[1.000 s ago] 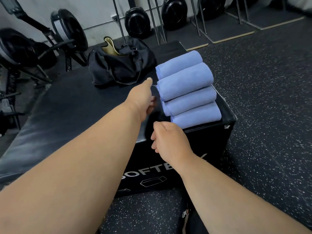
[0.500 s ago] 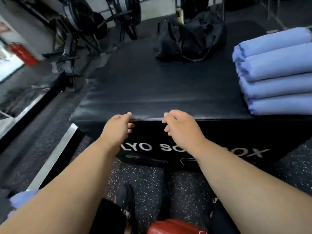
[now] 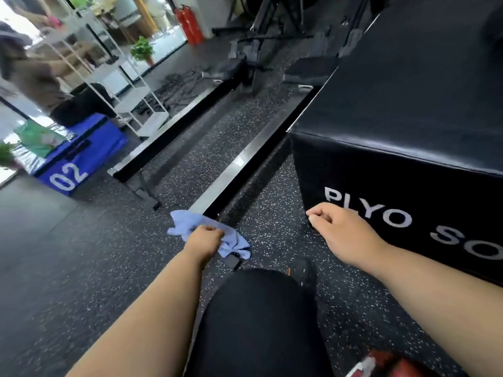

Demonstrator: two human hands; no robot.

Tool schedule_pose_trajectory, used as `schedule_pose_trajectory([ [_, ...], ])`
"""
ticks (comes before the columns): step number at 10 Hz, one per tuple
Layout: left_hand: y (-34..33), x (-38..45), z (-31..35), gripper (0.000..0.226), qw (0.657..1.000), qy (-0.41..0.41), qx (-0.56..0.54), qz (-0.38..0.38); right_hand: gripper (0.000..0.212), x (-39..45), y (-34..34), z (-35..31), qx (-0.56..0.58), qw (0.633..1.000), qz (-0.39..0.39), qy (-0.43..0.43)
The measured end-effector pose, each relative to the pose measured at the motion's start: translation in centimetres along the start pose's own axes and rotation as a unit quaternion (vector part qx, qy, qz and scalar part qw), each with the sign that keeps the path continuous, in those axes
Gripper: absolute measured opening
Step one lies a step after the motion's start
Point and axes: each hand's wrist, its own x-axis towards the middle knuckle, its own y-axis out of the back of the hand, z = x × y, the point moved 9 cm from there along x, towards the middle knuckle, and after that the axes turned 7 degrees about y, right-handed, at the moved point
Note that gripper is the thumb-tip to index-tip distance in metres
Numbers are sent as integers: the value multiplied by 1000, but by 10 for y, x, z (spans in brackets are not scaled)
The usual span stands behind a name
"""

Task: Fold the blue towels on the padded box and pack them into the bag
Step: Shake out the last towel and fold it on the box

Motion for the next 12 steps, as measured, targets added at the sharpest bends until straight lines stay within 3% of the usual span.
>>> schedule_pose_trajectory([
  [1,11,44,-53,31,999,43,-31,4,14,35,-49,-20,-18,999,-39,10],
  [2,16,72,-81,32,997,64,-50,6,14,70,-89,-34,-31,997,-66,20],
  [4,38,107,-88,15,990,80,-117,23,15,128,-144,-51,-70,991,-111,39],
  [6,47,165,-106,48,977,100,-187,33,19,169,-180,-57,-89,984,-142,54],
  [7,41,187,-114,48,973,109,-205,20,19,179,-191,-52,-99,981,-155,58],
  [11,22,224,-129,4,966,129,-223,-2,19,205,-215,-41,-76,983,-159,55],
  [12,30,212,-128,21,969,136,-207,16,19,205,-220,-43,-84,982,-163,54],
])
